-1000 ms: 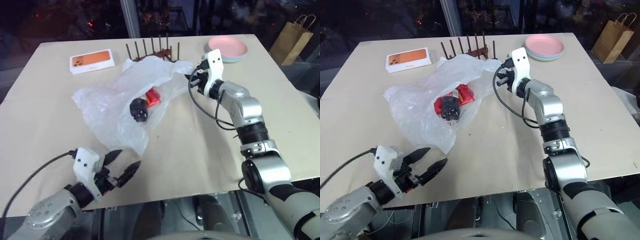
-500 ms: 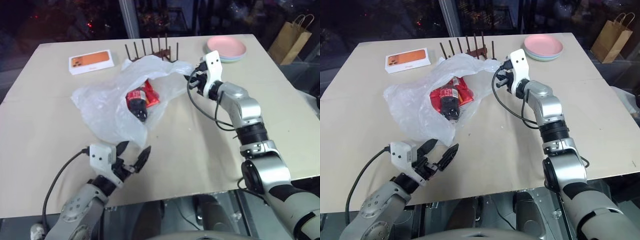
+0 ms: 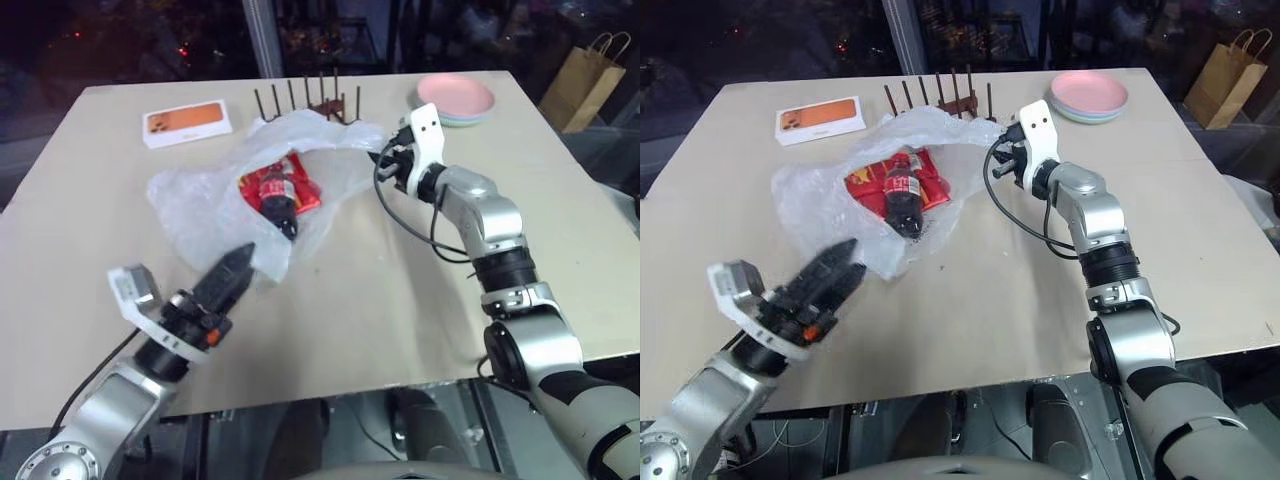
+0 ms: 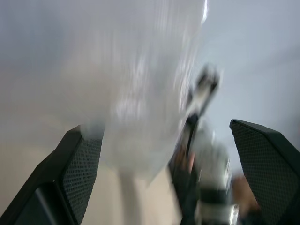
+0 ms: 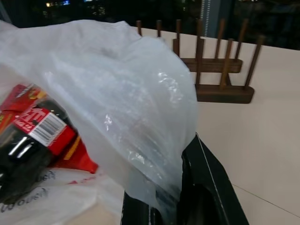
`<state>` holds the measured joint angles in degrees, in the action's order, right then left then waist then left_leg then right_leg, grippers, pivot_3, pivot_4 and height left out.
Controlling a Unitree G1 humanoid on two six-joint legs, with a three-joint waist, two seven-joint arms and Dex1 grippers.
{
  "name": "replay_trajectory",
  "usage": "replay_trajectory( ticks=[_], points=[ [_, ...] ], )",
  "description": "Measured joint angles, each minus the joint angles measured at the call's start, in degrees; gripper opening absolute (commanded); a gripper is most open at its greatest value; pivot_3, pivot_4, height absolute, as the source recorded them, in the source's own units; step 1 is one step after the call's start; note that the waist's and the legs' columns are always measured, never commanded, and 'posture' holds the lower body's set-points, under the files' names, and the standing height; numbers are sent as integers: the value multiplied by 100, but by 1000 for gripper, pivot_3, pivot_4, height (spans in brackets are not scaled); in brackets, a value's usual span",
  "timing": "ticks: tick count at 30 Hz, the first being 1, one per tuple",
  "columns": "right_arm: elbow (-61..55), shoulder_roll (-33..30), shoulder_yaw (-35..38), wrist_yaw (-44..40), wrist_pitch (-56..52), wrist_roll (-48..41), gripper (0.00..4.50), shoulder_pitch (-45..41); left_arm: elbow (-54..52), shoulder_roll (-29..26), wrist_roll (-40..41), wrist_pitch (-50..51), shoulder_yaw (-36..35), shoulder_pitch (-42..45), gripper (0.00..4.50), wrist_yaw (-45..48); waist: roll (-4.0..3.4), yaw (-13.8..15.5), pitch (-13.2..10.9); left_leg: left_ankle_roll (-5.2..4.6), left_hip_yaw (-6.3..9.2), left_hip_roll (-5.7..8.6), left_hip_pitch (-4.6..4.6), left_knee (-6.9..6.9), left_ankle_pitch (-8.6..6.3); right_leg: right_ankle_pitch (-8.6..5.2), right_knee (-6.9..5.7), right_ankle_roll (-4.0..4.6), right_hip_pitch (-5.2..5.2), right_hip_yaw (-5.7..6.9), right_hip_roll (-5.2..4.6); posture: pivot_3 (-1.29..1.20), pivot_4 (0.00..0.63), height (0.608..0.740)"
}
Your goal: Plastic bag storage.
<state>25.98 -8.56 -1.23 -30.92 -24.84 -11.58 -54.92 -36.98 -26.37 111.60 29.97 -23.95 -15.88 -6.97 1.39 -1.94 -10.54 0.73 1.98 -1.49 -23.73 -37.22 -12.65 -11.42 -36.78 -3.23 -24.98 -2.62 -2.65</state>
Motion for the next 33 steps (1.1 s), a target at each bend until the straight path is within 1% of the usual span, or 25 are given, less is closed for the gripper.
replay_trajectory(
  ticks=[1, 2, 5, 7, 8, 11, 12, 13, 16, 19, 21, 24, 25, 27, 28, 30, 32, 33],
  points=[
    [0, 9, -2, -2, 2, 0, 0, 0, 15, 27, 20, -98, 17, 131, 4417, -224, 3, 1, 2, 0, 2, 0, 1, -3, 0, 0, 0, 0, 4, 2, 0, 0, 150, 740],
    [6, -6, 0, -1, 3, 4, 0, 0, 92, 41, 43, -260, 130, 400, 4417, -719, 2, 7, 1, 0, 4, 1, 4, -3, 0, 0, 1, 0, 9, 2, 0, 0, 150, 740],
    [10, 9, -8, -6, 6, 3, 0, 0, 262, 139, 55, -487, 443, 920, 3633, -1559, 3, 20, 2, 0, 5, 4, 4, -6, 0, 4, 1, -4, 12, 2, -1, 0, 150, 740],
    [15, 2, -8, -7, 6, 5, 0, 0, 303, 308, 60, -638, 664, 1292, 2742, -1990, 3, 26, 2, 0, 7, 6, 2, -6, 0, 15, 5, -21, 12, 3, -1, 0, 150, 740],
    [15, 11, -12, -7, 6, 4, 0, 0, 301, 398, 67, -706, 690, 1457, 2171, -2103, 3, 30, 2, 0, 8, 6, 2, -5, 0, 14, 5, -21, 12, 4, -1, 0, 150, 740],
    [14, -9, -9, -2, 6, 4, 0, 0, 297, 511, 82, -835, 605, 1728, 743, -2152, 3, 9, 2, 0, 7, 6, 3, 0, 0, 14, 6, -20, 11, 3, 0, 0, 150, 740],
    [15, -18, -5, -1, 6, 4, 0, 0, 297, 516, 89, -835, 559, 1772, 119, -2096, 3, 6, 2, 0, 8, 6, 2, 1, 0, 14, 6, -20, 11, 4, 0, 0, 150, 740],
    [15, -20, 2, 1, 6, 4, 0, 0, 295, 515, 93, -820, 478, 1821, 45, -1990, 3, 3, 2, 0, 8, 6, 2, 1, 0, 14, 8, -20, 11, 4, 0, 0, 150, 740],
    [94, -12, 103, 13, 36, -52, 0, -24, 303, 328, 99, -646, 119, 2176, 45, -1524, 3, 5, 1, 0, 10, 6, 0, 0, 0, 14, 8, -21, 12, 8, 0, 0, 150, 740],
    [359, -9, 320, 5, 105, -201, 0, -358, 645, -166, 101, -208, -361, 2801, 45, -945, 2, -2, -1, 0, 11, 7, -1, -2, 1, 13, 7, -23, 11, 10, 0, 0, 150, 740],
    [434, -19, 452, 3, 201, -278, 0, -650, 923, -353, 100, 19, -567, 3205, 45, -726, 3, -8, -2, 0, 14, 7, -1, -1, 0, 13, 10, -23, 12, 12, 0, 0, 150, 740],
    [701, -50, 648, 16, 394, -404, 0, -1178, 1633, -830, 97, 337, -663, 4105, 45, -604, 11, 2, -10, 0, 27, 7, -12, 1, 1, 13, 14, -23, 8, 25, 1, 0, 150, 740],
    [844, -81, 714, 21, 500, -445, 0, -1424, 1940, -1068, 97, 430, -681, 4467, 45, -543, 10, -4, -12, 0, 26, 7, -12, 3, 0, 13, 16, -23, 8, 25, 1, 0, 150, 740],
    [1206, -245, 902, 21, 752, -500, 0, -2000, 2565, -1504, 67, 599, -643, 5138, 45, -348, 11, -2, -16, 0, 25, 8, -14, 8, 0, 13, 23, -23, 8, 23, 0, 0, 150, 740],
    [1326, -313, 961, 19, 846, -515, 0, -2215, 2790, -1634, 0, 635, -639, 5330, 45, -257, 11, -4, -16, 0, 24, 8, -13, 17, 0, 13, 36, -23, 10, 24, -1, 0, 150, 740],
    [1705, -498, 1059, 4, 1087, -517, 0, -2663, 3428, -1842, -313, 763, -470, 5811, 45, 41, 12, 7, -17, 0, 25, 8, -17, 28, 0, 13, 46, -23, 9, 27, -1, 0, 150, 740],
    [2224, -725, 1070, -24, 1385, -455, 0, -3173, 4630, -2077, -965, 920, -151, 6735, 45, 608, 18, 24, -25, 1, 30, 9, -27, 44, 1, 14, 61, -24, 0, 36, -1, 0, 150, 740],
    [2311, -796, 1069, -46, 1451, -439, 0, -3292, 4958, -2140, -1167, 971, -77, 7019, 45, 816, 18, 14, -26, 1, 27, 9, -31, 48, 1, 14, 66, -23, -5, 34, -1, 0, 150, 740]
  ],
)
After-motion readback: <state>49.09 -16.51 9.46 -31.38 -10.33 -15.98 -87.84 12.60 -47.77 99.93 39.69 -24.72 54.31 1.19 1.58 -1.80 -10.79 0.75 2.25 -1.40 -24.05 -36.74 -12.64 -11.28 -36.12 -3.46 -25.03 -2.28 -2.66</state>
